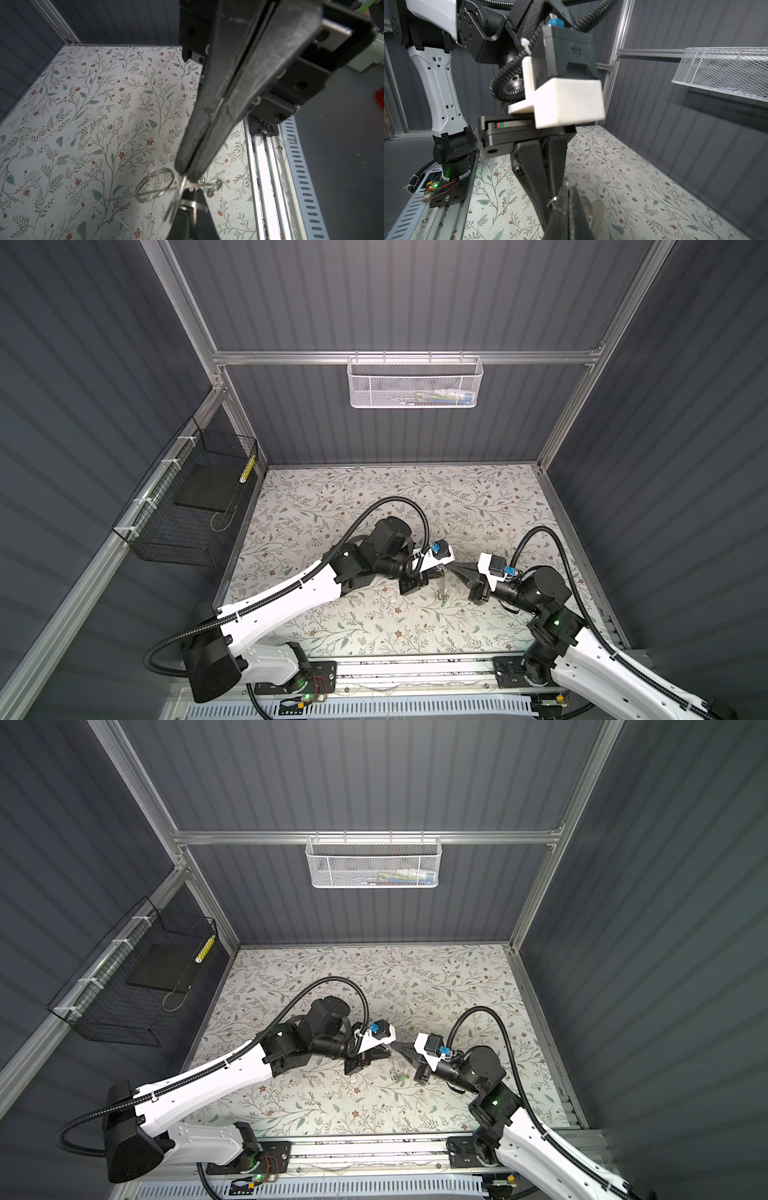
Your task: Put the keys on the keyring
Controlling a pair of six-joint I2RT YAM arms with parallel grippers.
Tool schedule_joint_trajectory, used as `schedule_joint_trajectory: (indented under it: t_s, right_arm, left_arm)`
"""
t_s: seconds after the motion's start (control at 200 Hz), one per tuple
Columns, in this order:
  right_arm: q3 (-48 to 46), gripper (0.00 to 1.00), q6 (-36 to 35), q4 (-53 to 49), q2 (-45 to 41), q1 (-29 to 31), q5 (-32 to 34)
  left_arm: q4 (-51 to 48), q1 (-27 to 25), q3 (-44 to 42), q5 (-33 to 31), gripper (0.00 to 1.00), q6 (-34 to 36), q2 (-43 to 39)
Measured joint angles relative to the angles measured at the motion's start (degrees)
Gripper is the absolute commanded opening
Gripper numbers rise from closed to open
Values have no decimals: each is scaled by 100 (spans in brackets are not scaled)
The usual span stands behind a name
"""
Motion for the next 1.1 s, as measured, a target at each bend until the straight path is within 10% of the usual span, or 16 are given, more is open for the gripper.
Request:
schedule_joint_trajectory:
  t_s: [1.101]
  right_arm:
    - [-74, 0, -85, -278, -107, -52, -251]
  left_arm:
    - [-1670, 129, 1228, -129, 0, 1095, 361]
